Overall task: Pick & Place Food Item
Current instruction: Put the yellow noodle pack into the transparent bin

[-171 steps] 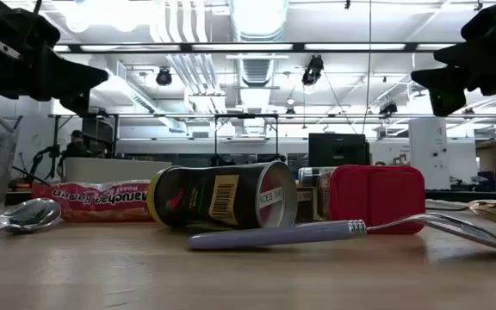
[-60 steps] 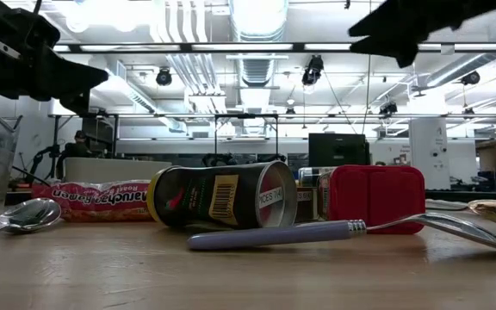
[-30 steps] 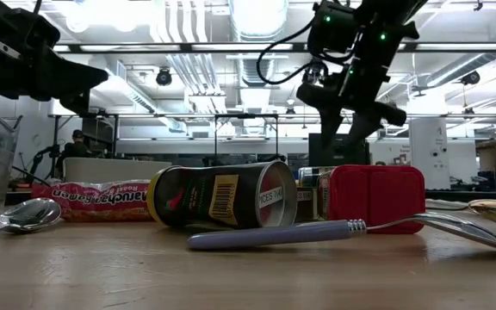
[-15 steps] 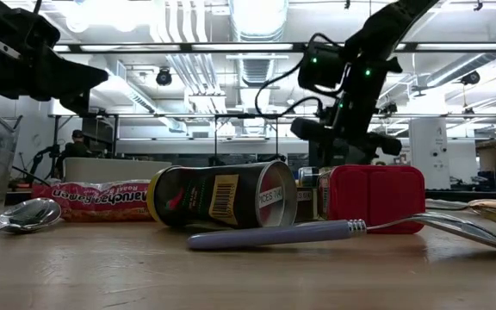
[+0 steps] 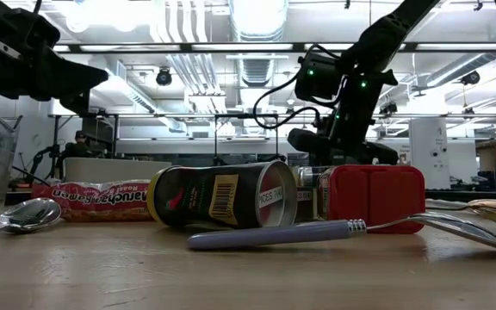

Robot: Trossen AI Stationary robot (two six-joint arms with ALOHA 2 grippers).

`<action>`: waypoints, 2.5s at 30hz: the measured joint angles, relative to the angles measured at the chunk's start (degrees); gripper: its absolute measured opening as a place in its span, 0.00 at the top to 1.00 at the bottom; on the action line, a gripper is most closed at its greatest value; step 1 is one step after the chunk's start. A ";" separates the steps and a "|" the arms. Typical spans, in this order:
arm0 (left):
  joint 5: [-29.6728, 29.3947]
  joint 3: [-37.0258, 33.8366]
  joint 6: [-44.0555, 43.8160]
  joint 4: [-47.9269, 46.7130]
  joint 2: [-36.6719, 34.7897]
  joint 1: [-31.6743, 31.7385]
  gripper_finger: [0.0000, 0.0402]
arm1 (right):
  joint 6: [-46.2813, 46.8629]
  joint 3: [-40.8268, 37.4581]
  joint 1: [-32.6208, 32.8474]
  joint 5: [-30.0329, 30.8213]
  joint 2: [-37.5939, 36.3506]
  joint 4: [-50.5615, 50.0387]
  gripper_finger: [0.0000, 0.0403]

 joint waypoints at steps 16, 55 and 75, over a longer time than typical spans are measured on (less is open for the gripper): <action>0.00 -0.02 0.02 0.02 0.00 0.00 1.00 | -6.51 -0.87 0.10 0.31 0.00 4.08 0.92; 0.00 0.00 0.02 0.02 0.00 -0.01 1.00 | -22.54 -1.07 18.18 22.39 -14.07 7.31 0.97; 0.01 -0.01 -0.01 0.02 0.00 0.00 1.00 | -30.43 -1.00 21.99 19.80 -15.85 15.67 0.97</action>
